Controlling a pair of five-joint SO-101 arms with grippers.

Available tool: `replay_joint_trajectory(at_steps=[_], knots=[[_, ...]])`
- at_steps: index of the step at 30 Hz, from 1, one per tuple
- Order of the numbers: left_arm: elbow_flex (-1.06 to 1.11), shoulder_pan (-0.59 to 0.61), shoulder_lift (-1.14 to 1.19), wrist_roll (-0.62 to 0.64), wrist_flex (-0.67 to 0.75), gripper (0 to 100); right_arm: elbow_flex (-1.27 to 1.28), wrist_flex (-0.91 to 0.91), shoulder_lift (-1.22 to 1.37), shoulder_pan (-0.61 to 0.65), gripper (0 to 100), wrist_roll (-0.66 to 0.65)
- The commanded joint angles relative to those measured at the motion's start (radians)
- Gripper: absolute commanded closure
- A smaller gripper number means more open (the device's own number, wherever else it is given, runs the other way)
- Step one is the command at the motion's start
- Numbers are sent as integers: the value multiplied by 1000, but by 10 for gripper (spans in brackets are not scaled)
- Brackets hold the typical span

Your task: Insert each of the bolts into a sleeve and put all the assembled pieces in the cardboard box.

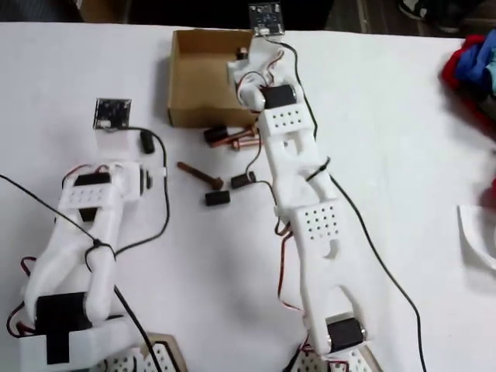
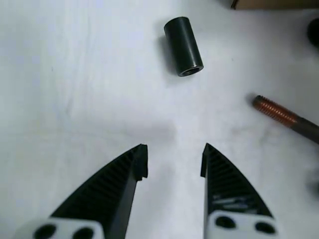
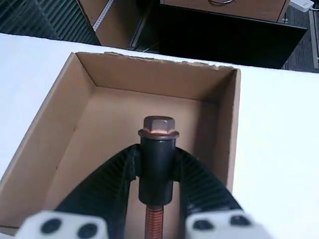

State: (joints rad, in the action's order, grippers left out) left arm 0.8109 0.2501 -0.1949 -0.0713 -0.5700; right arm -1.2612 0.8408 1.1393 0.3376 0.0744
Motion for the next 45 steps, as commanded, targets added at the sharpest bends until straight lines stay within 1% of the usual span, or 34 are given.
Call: replay_joint_trajectory(at_steps=[1, 9, 13, 28, 32, 34, 37, 39, 45], knots=[[-1, 5, -3, 0, 38, 808, 37, -79, -24, -19, 980, 6], [1, -29, 0, -2, 40, 808, 149, -189, -22, -22, 980, 5], [1, -31, 0, -2, 40, 808, 160, -223, -22, -22, 980, 5], [1, -31, 0, -2, 40, 808, 149, -223, 61, -76, 979, 5], [1, -31, 0, -2, 40, 808, 149, -223, 61, -59, 978, 3], [1, -31, 0, -2, 40, 808, 149, -222, 61, -45, 968, -43], [1, -31, 0, -2, 40, 808, 149, -217, 61, -13, 909, -109], [1, -31, 0, -2, 40, 808, 149, -219, 59, 1, 884, -110], [1, -31, 0, -2, 40, 808, 3, -173, 61, 7, 906, -115]])
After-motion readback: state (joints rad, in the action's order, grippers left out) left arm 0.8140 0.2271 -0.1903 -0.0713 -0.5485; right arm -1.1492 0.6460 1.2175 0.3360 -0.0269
